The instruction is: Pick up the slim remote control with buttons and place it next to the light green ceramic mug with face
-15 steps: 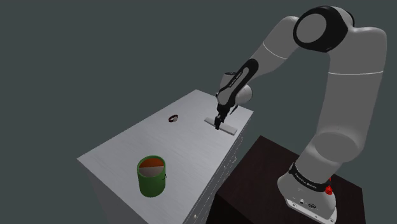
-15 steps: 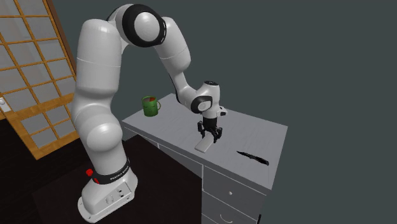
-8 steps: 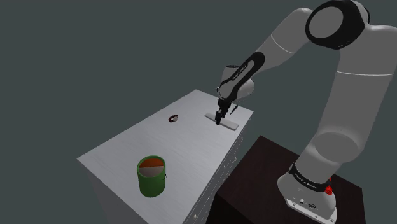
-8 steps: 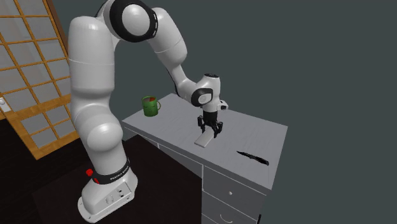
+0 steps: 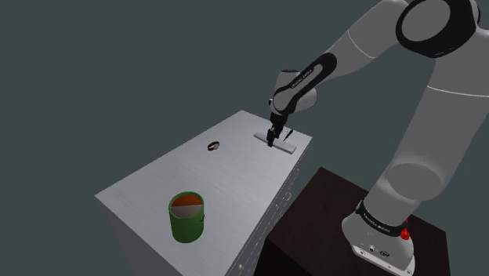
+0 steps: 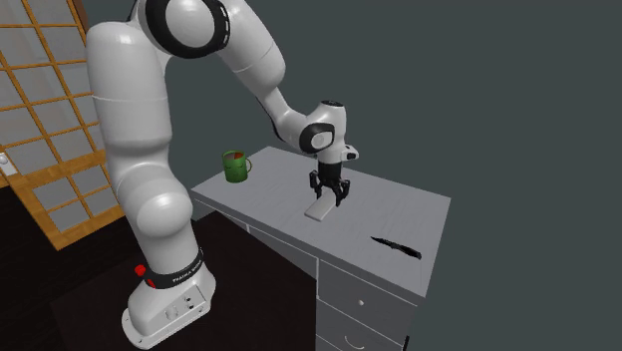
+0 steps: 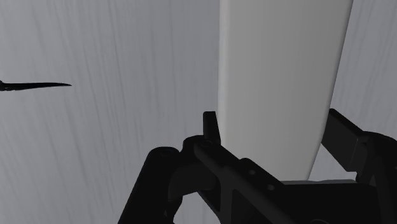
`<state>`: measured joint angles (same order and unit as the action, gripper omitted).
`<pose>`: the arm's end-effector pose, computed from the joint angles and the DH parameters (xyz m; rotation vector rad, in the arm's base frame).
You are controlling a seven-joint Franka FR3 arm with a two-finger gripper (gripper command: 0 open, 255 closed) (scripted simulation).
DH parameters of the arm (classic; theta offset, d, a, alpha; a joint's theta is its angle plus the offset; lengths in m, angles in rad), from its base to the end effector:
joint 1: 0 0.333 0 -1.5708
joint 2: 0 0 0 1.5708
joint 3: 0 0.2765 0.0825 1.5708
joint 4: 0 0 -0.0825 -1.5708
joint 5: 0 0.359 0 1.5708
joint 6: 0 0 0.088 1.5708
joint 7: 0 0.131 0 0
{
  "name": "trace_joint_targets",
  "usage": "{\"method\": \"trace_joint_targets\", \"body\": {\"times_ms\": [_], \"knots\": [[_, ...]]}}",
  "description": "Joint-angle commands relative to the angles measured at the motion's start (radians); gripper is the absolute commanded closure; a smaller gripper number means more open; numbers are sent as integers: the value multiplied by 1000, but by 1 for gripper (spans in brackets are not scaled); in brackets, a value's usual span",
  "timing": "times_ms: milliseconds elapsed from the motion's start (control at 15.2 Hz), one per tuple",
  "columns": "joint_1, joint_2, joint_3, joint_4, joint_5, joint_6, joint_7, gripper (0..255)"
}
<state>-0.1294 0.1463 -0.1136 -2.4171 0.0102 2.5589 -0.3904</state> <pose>0.4604 -0.1157 0.2080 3.1246 0.2192 -0.0105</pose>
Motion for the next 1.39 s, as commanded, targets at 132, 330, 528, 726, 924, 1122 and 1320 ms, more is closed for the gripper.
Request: {"method": "trace_joint_targets", "body": {"times_ms": [132, 330, 528, 726, 924, 1122, 1320], "knots": [[1, -46, -3, 5, -9, -52, 5, 255], [2, -80, -4, 12, -15, -93, 9, 255], [2, -113, -4, 21, -21, -134, 13, 255], [2, -143, -5, 33, -25, -175, 16, 255], [2, -172, -4, 46, -30, -217, 19, 255], [2, -196, -4, 59, -33, -254, 21, 255], [36, -244, 35, 4, -35, -247, 96, 255]]}}
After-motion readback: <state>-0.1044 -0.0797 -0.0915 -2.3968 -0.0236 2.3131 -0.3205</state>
